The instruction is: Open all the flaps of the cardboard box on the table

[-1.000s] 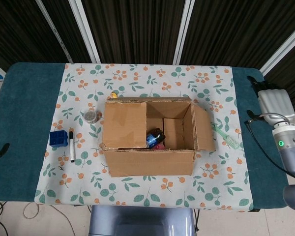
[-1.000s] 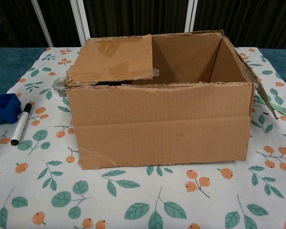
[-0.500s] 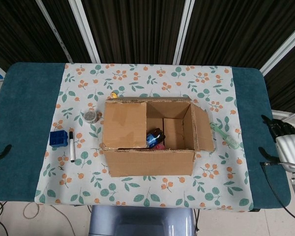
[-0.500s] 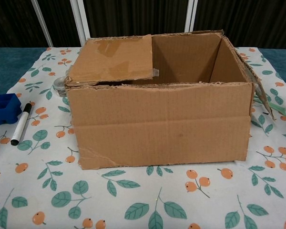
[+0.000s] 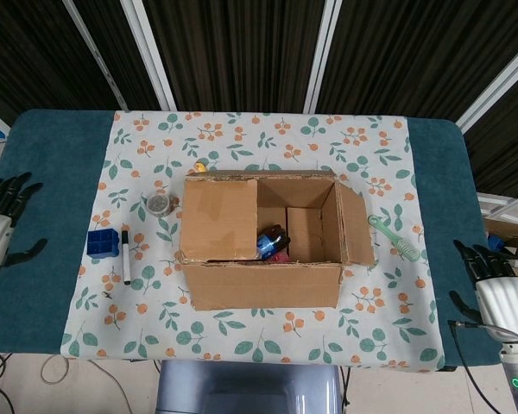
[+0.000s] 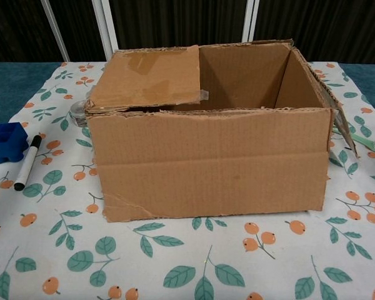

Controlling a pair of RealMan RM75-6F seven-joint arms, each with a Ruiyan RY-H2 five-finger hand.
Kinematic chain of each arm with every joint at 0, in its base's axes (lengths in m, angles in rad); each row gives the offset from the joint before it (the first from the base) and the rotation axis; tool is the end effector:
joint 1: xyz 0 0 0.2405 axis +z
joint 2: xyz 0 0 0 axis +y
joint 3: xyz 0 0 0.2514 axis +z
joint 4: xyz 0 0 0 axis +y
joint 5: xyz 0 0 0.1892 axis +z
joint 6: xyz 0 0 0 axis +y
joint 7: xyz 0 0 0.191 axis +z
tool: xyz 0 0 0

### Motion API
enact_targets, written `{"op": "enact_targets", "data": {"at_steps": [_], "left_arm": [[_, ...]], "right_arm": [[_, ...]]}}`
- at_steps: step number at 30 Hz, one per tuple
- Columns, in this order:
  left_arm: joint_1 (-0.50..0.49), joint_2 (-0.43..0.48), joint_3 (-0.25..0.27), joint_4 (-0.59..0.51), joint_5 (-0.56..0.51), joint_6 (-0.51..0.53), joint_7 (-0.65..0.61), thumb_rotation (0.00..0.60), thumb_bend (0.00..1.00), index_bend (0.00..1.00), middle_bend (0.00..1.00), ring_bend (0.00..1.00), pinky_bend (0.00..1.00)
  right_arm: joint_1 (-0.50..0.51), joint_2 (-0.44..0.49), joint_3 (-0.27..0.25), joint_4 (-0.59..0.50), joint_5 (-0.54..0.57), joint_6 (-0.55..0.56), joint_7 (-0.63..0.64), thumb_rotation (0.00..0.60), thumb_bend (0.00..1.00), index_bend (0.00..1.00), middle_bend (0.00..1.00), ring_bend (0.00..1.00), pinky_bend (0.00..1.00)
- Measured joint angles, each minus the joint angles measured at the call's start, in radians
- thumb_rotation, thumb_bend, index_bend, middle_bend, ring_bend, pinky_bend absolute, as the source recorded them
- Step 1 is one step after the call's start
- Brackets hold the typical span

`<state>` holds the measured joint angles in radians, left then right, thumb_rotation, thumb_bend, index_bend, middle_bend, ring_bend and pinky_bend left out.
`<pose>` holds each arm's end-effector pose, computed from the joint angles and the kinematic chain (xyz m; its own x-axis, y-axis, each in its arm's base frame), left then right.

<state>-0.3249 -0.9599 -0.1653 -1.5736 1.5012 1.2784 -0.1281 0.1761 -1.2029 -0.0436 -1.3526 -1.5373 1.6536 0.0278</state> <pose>-0.2489 0.3161 0.2188 0.4544 -0.0303 0.8903 0.8690 -0.2044 -0.4505 -0.3015 -0.2393 0.1824 0.5158 0.1333 0.8463 -0.8382 -0.1259 0.5307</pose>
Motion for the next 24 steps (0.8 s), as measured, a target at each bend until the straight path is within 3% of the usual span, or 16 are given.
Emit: {"op": "enact_targets", "data": {"at_steps": [8,13,16,24], "left_arm": [[-0.167,0.101,-0.034,-0.067,0.062,-0.175,-0.056,0.6,0.27,0.09,0.03,0.0,0.0],[-0.265,0.156,-0.054,-0.104,0.094,-0.286,-0.176,0.6,0.46,0.09,0.04,0.0,0.0],[-0.341,0.192,-0.064,-0.122,0.112,-0.383,-0.268,0.6,0.51,0.09,0.05,0.0,0.0],[-0.551,0.272,-0.082,-0.152,0.18,-0.598,-0.483,0.6,0.51,0.12,0.06,0.0,0.0]], "right_arm": [[-0.022,0.008,0.034,-0.019,0.01,0.0,-0.008,0.6,0.31,0.06,0.24,0.17,0.23],[-0.03,0.005,0.049,-0.014,0.021,-0.013,-0.008,0.6,0.27,0.06,0.24,0.17,0.23],[-0.032,0.001,0.059,-0.008,0.031,-0.026,-0.013,0.6,0.26,0.06,0.24,0.17,0.23],[-0.046,-0.001,0.094,0.0,0.069,-0.039,-0.045,0.6,0.25,0.06,0.24,0.17,0.23]]}}
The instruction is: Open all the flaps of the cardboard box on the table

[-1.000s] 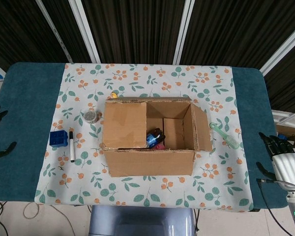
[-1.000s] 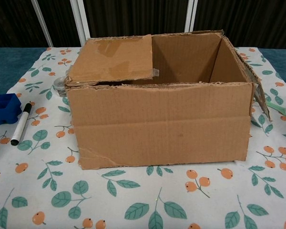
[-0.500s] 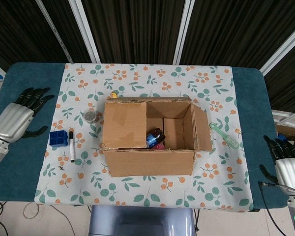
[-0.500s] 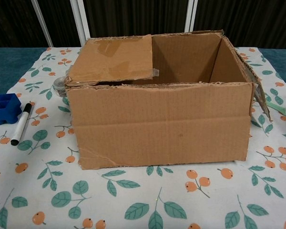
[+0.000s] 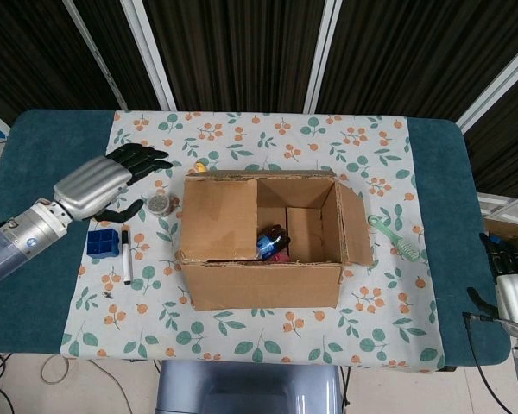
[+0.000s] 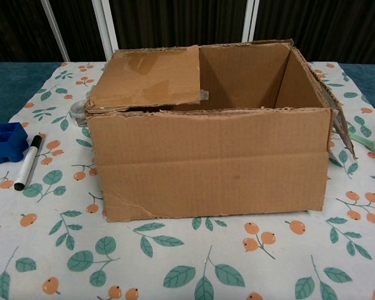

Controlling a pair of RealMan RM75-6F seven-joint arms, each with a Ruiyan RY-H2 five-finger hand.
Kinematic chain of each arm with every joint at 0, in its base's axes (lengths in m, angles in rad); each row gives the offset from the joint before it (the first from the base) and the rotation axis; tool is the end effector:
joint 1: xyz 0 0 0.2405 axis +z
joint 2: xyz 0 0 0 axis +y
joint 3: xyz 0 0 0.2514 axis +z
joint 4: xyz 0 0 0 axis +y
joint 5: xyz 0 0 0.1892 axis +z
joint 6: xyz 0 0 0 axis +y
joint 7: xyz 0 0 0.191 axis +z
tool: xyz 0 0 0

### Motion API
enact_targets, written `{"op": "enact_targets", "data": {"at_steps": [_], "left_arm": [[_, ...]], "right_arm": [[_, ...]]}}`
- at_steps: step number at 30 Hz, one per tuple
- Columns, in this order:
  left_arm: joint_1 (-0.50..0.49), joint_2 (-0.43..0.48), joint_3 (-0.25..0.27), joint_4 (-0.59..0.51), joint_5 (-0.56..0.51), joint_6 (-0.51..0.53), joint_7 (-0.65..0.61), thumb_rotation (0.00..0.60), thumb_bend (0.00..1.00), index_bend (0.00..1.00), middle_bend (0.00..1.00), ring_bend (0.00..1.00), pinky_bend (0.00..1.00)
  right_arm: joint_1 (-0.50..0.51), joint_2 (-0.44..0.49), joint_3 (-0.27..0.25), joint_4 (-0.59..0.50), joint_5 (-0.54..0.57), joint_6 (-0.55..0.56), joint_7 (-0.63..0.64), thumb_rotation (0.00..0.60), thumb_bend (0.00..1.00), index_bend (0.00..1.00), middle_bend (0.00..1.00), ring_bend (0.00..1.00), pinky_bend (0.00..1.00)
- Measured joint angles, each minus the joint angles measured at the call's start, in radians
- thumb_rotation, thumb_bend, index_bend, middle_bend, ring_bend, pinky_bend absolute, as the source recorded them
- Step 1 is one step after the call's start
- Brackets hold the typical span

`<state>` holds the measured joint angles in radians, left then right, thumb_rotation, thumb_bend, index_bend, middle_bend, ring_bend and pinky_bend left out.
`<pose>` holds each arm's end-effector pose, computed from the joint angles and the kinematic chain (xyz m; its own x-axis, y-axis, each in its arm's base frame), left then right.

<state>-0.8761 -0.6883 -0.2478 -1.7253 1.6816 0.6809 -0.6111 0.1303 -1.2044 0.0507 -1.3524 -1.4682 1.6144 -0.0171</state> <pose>-0.0687 0.3905 0.1988 0.4954 0.2937 0.8175 0.7720 -0.5803 -0.2594 -0.3186 -0.2418 0.1997 0.5515 0.1638 0.8179 -0.8298 0.0070 0.5581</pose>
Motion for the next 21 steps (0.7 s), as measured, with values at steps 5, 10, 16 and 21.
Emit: {"op": "enact_targets", "data": {"at_steps": [5,10,16,21], "left_arm": [[-0.096,-0.01,0.011,0.013,0.056,-0.069,-0.101,0.6,0.51,0.13,0.08,0.0,0.0],[-0.213,-0.055,0.046,0.068,0.121,-0.14,-0.188,0.6,0.51,0.14,0.11,0.0,0.0],[-0.32,-0.135,0.089,0.113,0.174,-0.189,-0.246,0.6,0.55,0.15,0.12,0.01,0.0],[-0.396,-0.212,0.124,0.161,0.192,-0.195,-0.293,0.6,0.57,0.16,0.14,0.02,0.0]], "right_arm": [[-0.006,-0.003,0.011,0.0,0.005,0.0,-0.025,0.6,0.25,0.06,0.24,0.17,0.23],[-0.012,-0.008,0.022,0.0,0.013,-0.004,-0.06,0.6,0.25,0.06,0.24,0.17,0.23],[-0.019,-0.009,0.04,0.01,0.04,-0.013,-0.075,0.6,0.24,0.06,0.24,0.17,0.23],[-0.027,-0.005,0.049,0.015,0.048,-0.018,-0.072,0.6,0.25,0.06,0.24,0.17,0.23]]}}
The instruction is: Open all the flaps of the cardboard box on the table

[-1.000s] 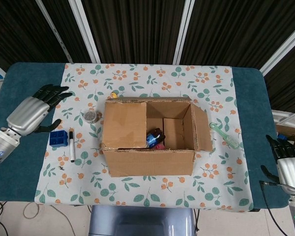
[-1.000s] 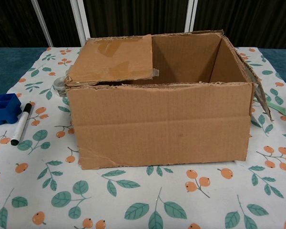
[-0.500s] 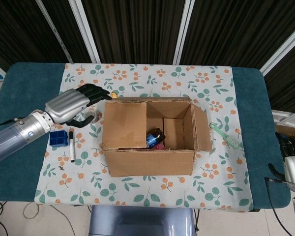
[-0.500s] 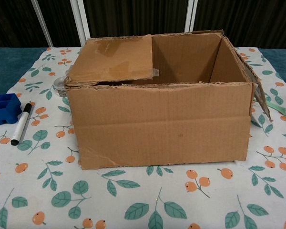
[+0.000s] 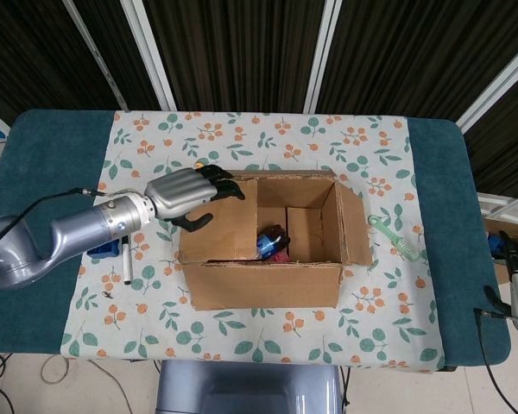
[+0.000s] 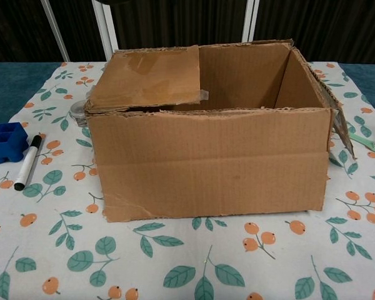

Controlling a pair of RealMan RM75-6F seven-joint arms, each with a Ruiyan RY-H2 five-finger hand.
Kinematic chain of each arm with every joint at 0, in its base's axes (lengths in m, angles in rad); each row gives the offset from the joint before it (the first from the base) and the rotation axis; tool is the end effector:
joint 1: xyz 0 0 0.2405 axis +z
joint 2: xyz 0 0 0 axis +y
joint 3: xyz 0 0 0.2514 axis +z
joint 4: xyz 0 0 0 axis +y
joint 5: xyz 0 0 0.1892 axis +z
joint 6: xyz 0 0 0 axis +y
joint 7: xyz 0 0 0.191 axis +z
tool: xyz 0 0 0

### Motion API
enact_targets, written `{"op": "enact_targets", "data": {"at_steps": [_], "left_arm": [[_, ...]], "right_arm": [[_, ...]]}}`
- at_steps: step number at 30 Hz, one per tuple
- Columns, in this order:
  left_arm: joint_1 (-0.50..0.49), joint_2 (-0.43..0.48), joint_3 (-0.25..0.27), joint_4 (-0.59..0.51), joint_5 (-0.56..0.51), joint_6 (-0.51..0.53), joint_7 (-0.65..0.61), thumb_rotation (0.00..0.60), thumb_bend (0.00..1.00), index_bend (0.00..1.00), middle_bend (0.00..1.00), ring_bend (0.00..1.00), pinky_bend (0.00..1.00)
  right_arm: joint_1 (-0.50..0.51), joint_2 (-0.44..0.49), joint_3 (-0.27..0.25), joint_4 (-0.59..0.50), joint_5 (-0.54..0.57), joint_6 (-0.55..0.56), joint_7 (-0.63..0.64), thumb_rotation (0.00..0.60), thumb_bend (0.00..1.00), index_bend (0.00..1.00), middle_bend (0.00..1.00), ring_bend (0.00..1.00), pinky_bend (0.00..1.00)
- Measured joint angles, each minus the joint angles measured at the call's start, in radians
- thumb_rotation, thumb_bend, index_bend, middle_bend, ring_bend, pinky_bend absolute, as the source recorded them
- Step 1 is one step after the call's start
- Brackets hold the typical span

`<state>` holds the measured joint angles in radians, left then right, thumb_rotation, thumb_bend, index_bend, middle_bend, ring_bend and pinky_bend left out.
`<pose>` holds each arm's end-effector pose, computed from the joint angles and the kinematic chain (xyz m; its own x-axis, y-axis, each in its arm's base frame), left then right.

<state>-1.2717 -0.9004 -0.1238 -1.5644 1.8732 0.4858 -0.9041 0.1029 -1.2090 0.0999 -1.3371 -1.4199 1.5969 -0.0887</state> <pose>0.0074 0.4128 0.1113 0.6175 0.4211 0.6644 0.6730 -0.7201 -0.1691 -0.3323 -0.2404 0.2115 0.6178 0.1712 0.7674 -0.7859 0.1024 0.6098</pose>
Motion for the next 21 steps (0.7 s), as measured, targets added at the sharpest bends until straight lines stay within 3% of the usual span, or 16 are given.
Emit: {"op": "enact_targets", "data": {"at_steps": [12,21], "left_arm": [[-0.143,-0.181,0.077,0.11,0.004,-0.003,-0.055,0.6,0.62,0.19,0.18,0.03,0.0],[-0.227,-0.283,0.099,0.153,-0.043,-0.047,-0.04,0.6,0.62,0.19,0.19,0.04,0.0]], "right_arm": [[-0.007,0.0,0.011,0.008,0.001,-0.016,0.015,0.6,0.25,0.06,0.24,0.17,0.23],[-0.004,-0.009,0.011,0.027,-0.002,-0.045,0.028,0.6,0.25,0.06,0.24,0.17,0.23]]}}
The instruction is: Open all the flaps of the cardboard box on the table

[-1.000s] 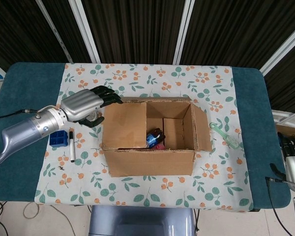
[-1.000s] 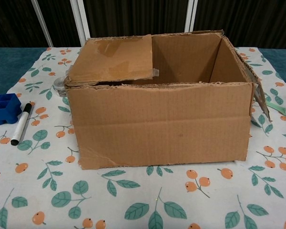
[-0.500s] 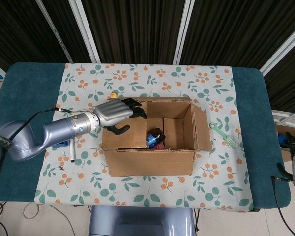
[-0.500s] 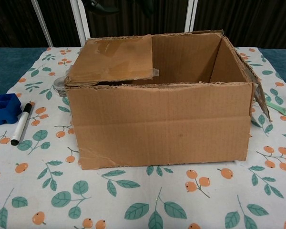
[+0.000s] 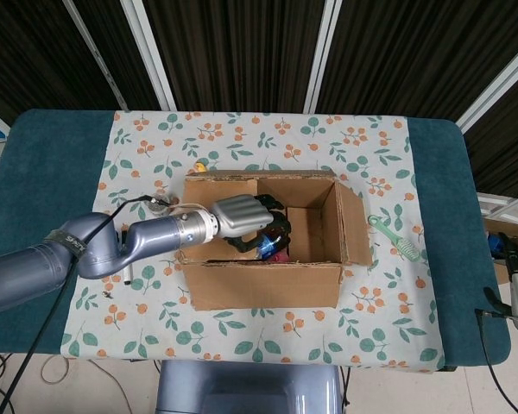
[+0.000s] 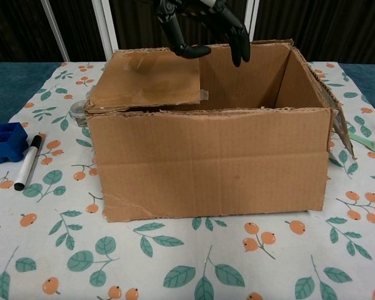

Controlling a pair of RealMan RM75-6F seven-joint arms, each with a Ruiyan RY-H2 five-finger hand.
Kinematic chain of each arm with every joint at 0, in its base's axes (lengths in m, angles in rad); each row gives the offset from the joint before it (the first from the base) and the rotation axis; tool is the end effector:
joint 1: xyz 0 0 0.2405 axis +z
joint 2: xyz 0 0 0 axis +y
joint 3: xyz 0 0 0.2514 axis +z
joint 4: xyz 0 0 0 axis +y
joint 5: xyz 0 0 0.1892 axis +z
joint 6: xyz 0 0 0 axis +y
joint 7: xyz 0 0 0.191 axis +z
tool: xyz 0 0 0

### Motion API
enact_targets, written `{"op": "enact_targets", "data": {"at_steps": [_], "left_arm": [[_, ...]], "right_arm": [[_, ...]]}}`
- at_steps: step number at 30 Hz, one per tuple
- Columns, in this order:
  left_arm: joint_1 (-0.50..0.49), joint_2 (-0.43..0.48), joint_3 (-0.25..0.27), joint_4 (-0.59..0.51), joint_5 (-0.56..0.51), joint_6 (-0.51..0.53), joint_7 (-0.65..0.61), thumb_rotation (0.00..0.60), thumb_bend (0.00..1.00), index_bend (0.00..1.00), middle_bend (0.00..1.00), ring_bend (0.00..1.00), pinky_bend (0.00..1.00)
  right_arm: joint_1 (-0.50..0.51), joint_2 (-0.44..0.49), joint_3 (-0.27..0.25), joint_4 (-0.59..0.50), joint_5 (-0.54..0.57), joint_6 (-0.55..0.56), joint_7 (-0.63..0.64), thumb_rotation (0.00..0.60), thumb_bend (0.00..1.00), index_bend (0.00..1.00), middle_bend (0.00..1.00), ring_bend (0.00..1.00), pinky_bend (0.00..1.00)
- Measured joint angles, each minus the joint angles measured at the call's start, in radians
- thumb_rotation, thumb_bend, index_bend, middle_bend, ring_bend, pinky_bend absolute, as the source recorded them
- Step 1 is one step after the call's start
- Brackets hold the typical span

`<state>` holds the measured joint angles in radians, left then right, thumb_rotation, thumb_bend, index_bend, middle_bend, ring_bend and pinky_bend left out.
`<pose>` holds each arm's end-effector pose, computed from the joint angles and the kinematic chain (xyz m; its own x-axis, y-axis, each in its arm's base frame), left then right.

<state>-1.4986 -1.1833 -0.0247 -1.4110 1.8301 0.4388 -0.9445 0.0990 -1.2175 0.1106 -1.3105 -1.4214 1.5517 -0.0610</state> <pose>0.0580 0.4079 0.0174 0.6799 0.4665 0.5657 0.6114 -0.7867 -0.0860 -0.3403 -0.2423 0.2068 0.6100 0.1380 0.7803 -0.7924 0.1032 0.6012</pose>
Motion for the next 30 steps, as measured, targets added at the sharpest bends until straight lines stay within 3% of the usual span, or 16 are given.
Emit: {"op": "enact_targets", "data": {"at_steps": [5,15,30], "left_arm": [[-0.036,-0.053,0.016,0.032,-0.03,-0.026,-0.002,0.6,0.55,0.21,0.21,0.06,0.0],[-0.089,-0.079,0.042,0.054,-0.079,-0.046,-0.018,0.6,0.2,0.19,0.19,0.06,0.0],[-0.158,-0.033,0.118,0.011,-0.118,-0.124,-0.052,0.6,0.17,0.19,0.32,0.08,0.0]], "right_arm": [[-0.001,-0.001,0.004,0.004,0.0,-0.004,0.01,0.6,0.24,0.06,0.24,0.17,0.23],[-0.007,0.002,0.016,0.006,0.004,-0.001,0.032,0.6,0.24,0.06,0.24,0.17,0.23],[-0.008,-0.008,0.024,0.02,0.004,-0.008,0.043,0.6,0.24,0.06,0.24,0.17,0.23]]}}
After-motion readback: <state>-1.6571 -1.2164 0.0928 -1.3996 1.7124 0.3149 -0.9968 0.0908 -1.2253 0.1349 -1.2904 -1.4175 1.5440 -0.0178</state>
